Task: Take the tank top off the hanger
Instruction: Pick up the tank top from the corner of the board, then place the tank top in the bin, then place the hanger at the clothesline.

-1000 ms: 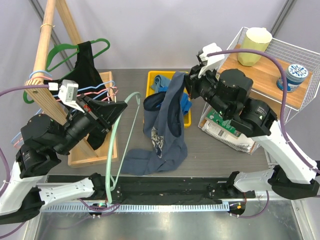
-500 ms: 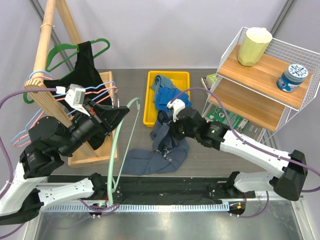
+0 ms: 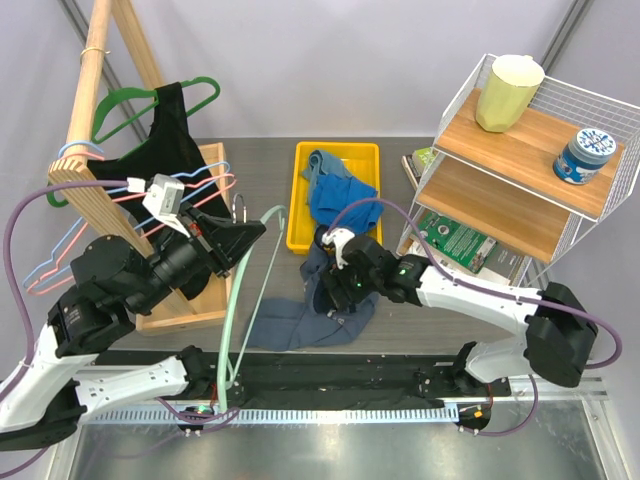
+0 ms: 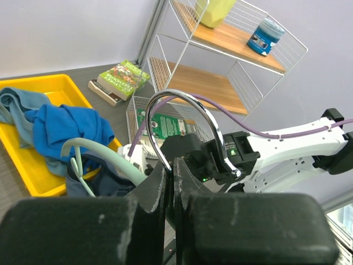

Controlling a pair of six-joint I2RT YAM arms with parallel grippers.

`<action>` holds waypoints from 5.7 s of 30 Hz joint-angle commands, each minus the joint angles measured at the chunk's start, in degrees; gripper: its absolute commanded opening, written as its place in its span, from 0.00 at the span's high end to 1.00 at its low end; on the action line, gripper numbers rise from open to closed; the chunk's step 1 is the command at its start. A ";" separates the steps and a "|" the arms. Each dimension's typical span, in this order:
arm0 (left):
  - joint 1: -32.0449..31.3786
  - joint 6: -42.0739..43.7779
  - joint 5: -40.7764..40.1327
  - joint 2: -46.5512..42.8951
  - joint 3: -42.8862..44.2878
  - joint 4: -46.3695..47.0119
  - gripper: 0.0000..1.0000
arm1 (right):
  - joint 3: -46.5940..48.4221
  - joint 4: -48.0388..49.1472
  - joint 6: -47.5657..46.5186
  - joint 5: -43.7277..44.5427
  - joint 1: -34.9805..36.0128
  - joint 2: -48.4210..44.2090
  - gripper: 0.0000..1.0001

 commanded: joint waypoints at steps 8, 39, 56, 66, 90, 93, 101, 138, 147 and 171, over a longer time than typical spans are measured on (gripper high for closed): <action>0.21 -0.46 1.84 -2.84 -0.92 2.09 1.00 | -1.96 8.33 -2.75 0.37 9.77 9.06 0.00; 0.12 -1.87 8.17 -11.10 -7.07 2.80 1.00 | 4.43 10.27 -3.27 41.68 15.42 -5.17 0.99; 0.12 -3.45 11.06 -13.12 -8.65 1.39 1.00 | 44.69 12.64 -16.63 30.97 -7.79 21.16 0.99; 0.20 -3.80 12.03 -11.80 -6.19 -2.30 1.00 | 54.20 13.52 -33.41 44.66 -12.01 36.14 0.99; 0.12 -6.08 13.53 -9.34 -5.58 -3.45 1.00 | 46.38 20.02 -9.89 20.44 -13.76 46.77 0.99; 0.12 -6.35 13.00 -8.55 -5.49 -2.74 1.00 | 42.25 21.25 -2.85 17.00 -15.78 46.69 0.99; 0.20 -7.67 12.74 -6.79 -6.28 -1.16 1.00 | 36.62 19.35 -1.16 16.28 -18.34 45.72 0.88; 0.21 -7.49 -5.80 14.46 1.01 15.54 1.00 | 0.87 -19.79 6.65 2.67 -4.55 -22.29 0.03; 0.21 -3.63 -7.69 21.42 5.32 20.18 1.00 | 14.87 -17.67 9.57 -9.56 -2.78 -30.83 0.01; 0.21 -17.24 51.23 -2.57 0.40 13.51 1.00 | 24.94 -28.69 -2.93 -31.66 -2.78 -37.42 0.00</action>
